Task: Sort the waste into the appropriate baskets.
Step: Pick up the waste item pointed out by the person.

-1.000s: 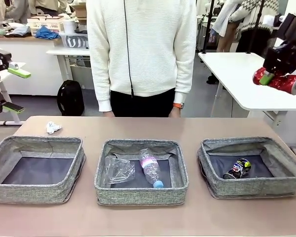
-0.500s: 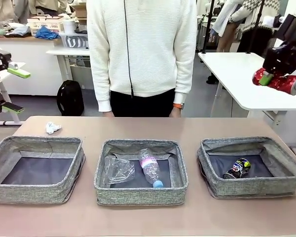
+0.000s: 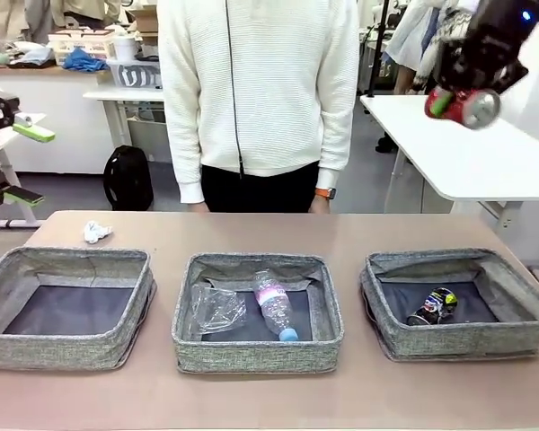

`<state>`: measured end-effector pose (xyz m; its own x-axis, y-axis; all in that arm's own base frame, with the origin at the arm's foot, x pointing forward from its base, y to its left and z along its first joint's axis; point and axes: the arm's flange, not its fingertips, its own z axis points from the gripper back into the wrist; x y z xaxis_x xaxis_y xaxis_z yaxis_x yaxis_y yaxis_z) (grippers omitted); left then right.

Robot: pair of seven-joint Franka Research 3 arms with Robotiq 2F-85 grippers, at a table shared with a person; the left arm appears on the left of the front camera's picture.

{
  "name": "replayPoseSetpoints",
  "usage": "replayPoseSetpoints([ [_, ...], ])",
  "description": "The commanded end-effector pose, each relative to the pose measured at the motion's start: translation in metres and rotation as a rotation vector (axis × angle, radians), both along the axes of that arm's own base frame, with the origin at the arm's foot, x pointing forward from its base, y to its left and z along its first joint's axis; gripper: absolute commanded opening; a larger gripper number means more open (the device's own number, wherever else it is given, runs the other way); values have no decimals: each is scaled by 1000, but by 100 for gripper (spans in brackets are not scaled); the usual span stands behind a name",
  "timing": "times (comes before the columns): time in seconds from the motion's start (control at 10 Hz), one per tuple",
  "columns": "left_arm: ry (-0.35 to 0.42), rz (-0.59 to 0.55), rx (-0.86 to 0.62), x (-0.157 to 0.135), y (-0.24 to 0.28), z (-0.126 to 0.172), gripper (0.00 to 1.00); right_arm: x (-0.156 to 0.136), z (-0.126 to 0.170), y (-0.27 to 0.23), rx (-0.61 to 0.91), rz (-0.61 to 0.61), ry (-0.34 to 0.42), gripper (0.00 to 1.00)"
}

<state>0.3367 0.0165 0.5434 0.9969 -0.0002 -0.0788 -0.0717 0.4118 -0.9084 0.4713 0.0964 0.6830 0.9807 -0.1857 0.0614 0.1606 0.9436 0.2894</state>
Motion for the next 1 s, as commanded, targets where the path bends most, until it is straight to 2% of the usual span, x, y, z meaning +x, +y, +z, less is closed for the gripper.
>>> replayPoseSetpoints([
  [0.0, -3, 1, 1, -1, 1, 0, 100, 33, 35, 58, -13, -98, 36, 34],
  [0.2, -3, 1, 1, -1, 1, 0, 100, 45, 64, 131, -118, -55, 13, 34],
  [0.5, -3, 1, 1, -1, 1, 0, 100, 36, 102, 222, -281, 150, -34, 34],
  [0.7, -3, 1, 1, -1, 1, 0, 100, 19, 107, 259, -353, 270, -65, 34],
  [0.9, -3, 1, 1, -1, 1, 0, 100, 15, 104, 269, -379, 316, -59, 34],
])
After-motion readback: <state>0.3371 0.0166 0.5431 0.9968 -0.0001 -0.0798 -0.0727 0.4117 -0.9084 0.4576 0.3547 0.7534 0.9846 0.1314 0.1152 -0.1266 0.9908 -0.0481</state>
